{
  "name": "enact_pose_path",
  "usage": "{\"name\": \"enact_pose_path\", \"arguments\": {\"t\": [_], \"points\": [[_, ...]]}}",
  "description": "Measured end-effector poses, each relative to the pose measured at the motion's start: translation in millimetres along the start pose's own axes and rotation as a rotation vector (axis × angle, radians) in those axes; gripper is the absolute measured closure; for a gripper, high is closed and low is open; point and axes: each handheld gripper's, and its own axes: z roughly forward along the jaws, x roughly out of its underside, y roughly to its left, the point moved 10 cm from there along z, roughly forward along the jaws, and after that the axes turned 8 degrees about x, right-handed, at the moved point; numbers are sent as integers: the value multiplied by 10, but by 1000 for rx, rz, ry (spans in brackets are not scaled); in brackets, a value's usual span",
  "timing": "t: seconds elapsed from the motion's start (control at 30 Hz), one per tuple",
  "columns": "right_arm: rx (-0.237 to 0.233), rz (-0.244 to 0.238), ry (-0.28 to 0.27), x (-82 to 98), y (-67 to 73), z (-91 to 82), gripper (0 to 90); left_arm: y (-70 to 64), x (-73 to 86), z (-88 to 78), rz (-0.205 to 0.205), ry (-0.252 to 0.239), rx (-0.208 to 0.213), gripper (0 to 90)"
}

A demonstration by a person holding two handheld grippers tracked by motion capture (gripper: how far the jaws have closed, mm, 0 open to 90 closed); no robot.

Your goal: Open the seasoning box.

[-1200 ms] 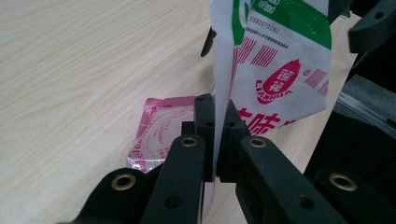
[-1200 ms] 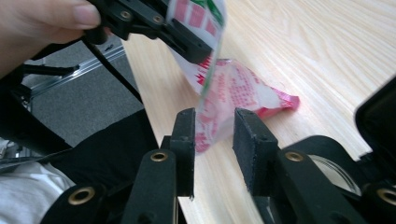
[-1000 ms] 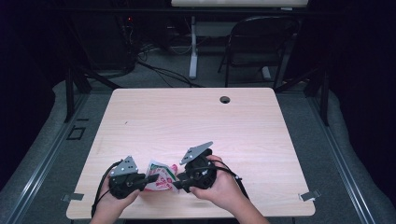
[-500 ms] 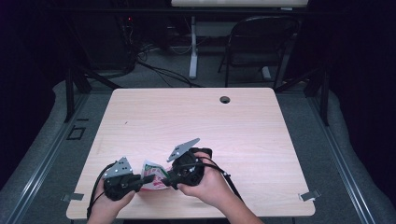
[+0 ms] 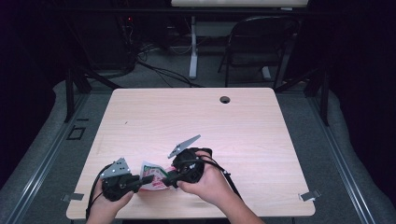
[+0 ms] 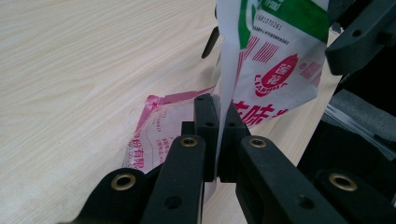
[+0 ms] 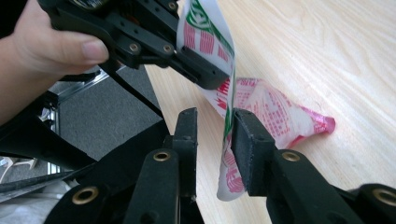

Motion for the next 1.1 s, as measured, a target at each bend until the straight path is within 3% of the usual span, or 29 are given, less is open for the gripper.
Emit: {"name": "enact_pose_path", "arguments": {"t": [0.1, 0.33, 0.63, 0.83, 1.1], "points": [[-8, 8, 21, 40, -14, 0, 708, -2, -1, 4, -7, -4, 5, 900], [-13, 30, 12, 39, -27, 31, 702, -3, -2, 12, -8, -3, 7, 900], [38, -24, 43, 82, -45, 173, 721, -10, 5, 23, -4, 3, 15, 900], [53, -31, 45, 79, -57, 216, 744, -19, 8, 28, -9, 5, 22, 900], [64, -43, 58, 87, -64, 271, 863, -15, 9, 27, -4, 7, 22, 900]]}}
